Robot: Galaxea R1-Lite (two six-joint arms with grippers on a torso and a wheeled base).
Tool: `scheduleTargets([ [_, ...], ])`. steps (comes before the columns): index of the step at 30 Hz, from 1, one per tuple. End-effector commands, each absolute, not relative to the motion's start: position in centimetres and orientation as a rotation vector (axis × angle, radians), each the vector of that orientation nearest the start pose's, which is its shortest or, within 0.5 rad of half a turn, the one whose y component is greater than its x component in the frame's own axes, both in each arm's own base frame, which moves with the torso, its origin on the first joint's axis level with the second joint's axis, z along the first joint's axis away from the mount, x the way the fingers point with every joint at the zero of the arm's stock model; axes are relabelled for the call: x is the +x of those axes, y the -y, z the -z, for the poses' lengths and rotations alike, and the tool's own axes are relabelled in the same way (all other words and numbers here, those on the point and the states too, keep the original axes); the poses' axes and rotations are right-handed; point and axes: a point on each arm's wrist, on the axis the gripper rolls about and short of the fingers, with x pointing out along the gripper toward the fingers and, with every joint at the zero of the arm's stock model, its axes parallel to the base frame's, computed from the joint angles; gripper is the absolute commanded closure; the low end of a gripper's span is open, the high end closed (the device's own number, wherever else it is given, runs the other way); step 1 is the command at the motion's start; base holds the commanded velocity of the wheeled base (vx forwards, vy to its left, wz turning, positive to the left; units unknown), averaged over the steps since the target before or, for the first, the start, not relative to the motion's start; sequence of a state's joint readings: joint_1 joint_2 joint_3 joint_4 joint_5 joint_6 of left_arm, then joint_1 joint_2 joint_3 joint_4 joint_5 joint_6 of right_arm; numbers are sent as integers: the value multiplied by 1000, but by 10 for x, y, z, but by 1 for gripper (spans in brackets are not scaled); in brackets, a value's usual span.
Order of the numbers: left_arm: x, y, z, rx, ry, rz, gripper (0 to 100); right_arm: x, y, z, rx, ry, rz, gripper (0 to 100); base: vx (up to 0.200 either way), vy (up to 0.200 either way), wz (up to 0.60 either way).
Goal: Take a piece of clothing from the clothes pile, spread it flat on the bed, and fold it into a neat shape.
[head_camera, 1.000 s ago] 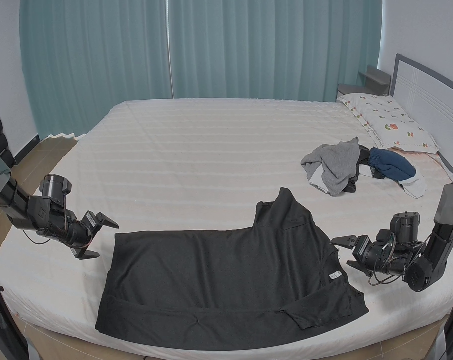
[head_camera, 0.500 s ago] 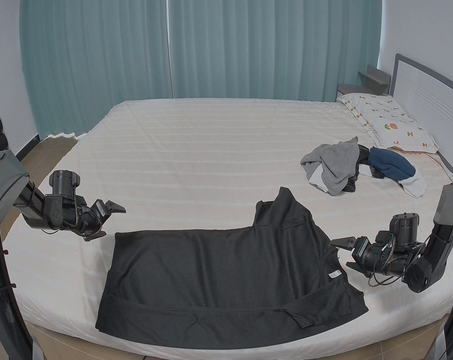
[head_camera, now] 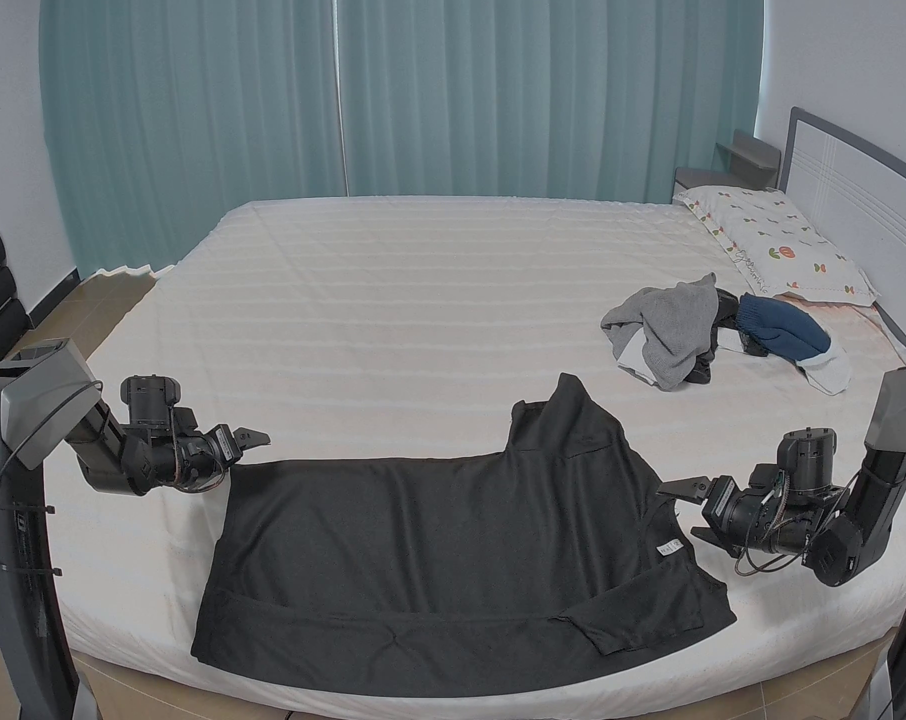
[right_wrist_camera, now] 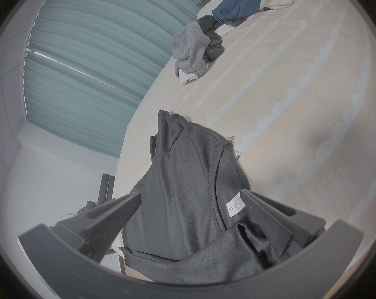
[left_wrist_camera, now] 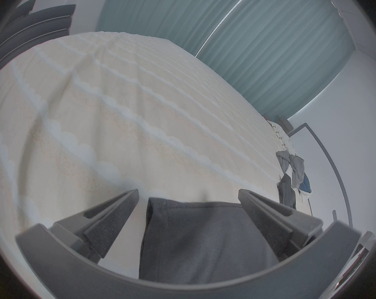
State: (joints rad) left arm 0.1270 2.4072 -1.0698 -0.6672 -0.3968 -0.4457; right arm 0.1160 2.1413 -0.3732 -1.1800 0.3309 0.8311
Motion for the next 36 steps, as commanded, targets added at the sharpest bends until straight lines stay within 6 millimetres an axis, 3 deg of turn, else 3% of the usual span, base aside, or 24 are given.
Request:
scheduleTargets([
  [1, 410, -44, 28, -610, -729, 103, 0, 283, -43, -7, 849, -746, -160, 0, 0, 0, 0],
  [6, 410, -44, 27, -612, -726, 103, 0, 285, -44, -6, 844, -738, -150, 0, 0, 0, 0],
  [7, 410, -44, 27, -613, -726, 103, 100, 286, -44, -7, 844, -727, -153, 0, 0, 0, 0],
  [11, 410, -43, 26, -616, -725, 98, 100, 290, -44, -11, 842, -697, -169, 0, 0, 0, 0],
  [17, 406, -44, 15, -647, -712, 78, 100, 311, -47, -19, 824, -636, -202, 0, 0, 0, 0],
  [21, 402, -45, 4, -663, -690, 74, 100, 330, -55, -22, 806, -617, -230, 0, 0, 0, 0],
  [22, 397, -45, -2, -669, -673, 76, 100, 343, -61, -23, 797, -624, -243, 0, 0, 0, 0],
  [25, 395, -45, -1, -665, -658, 77, 100, 352, -68, -21, 788, -645, -253, 0, 0, 0, 0],
  [26, 394, -44, -1, -663, -652, 81, 100, 368, -73, -18, 754, -652, -261, 0, 0, 0, 0],
  [30, 392, -45, -2, -665, -641, 81, 100, 392, -77, -14, 694, -667, -269, 0, 0, 0, 0],
  [36, 392, -47, -3, -719, -643, 60, 100, 419, -79, -5, 633, -651, -285, 0, 0, 0, 0],
])
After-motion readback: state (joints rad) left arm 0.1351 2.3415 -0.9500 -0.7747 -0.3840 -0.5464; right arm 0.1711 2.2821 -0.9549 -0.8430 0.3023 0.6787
